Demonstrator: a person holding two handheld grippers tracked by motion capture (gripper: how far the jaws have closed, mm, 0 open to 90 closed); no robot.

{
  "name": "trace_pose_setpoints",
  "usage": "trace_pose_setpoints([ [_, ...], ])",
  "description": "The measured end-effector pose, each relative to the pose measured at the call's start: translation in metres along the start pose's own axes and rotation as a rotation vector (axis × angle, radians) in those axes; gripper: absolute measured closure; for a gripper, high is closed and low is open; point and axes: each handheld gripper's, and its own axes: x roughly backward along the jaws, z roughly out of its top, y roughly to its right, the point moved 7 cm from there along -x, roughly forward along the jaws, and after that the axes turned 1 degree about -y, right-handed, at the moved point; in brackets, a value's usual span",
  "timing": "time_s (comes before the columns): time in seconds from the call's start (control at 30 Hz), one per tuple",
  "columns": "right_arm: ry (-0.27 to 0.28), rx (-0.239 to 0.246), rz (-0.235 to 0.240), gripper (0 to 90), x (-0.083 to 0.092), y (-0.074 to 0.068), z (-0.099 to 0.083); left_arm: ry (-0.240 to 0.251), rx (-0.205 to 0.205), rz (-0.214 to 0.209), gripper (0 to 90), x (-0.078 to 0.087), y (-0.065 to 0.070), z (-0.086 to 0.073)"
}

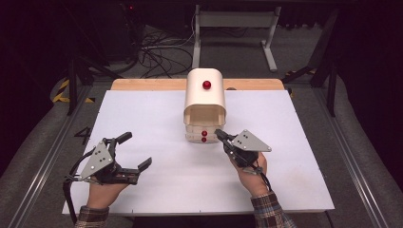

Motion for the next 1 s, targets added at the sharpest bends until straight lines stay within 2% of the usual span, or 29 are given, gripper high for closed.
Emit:
trace_pose_setpoints([
  [1.0,-0.015,-0.009,-0.016,90.0,-0.0079,0.0038,-0.0001,0.005,0.0,0.0,0.8,0.0006,-0.0001,0.0008],
])
